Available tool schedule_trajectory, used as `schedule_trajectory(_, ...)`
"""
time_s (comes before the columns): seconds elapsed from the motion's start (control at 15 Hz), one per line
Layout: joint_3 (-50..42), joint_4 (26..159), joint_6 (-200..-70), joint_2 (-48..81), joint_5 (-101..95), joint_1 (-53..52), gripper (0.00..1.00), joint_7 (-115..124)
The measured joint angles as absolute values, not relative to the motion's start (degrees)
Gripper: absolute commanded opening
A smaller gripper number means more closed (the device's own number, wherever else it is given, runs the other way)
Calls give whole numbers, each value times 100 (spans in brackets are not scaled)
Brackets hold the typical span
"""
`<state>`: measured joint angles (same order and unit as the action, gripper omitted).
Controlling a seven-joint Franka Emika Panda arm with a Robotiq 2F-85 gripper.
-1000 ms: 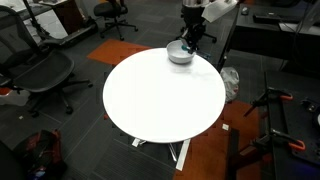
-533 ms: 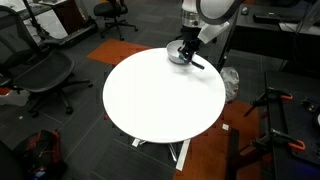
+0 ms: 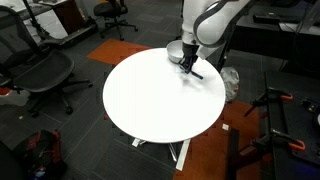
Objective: Remove the marker from the grey bowl
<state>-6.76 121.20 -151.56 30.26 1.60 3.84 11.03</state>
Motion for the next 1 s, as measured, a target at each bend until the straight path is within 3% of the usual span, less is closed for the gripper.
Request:
schedule_trajectory(0.53, -711, 12105, -15332, 2990, 160, 254, 100, 1109)
schedule_trajectory(1.0, -673, 12357, -14066, 1570, -108, 17, 100, 1107)
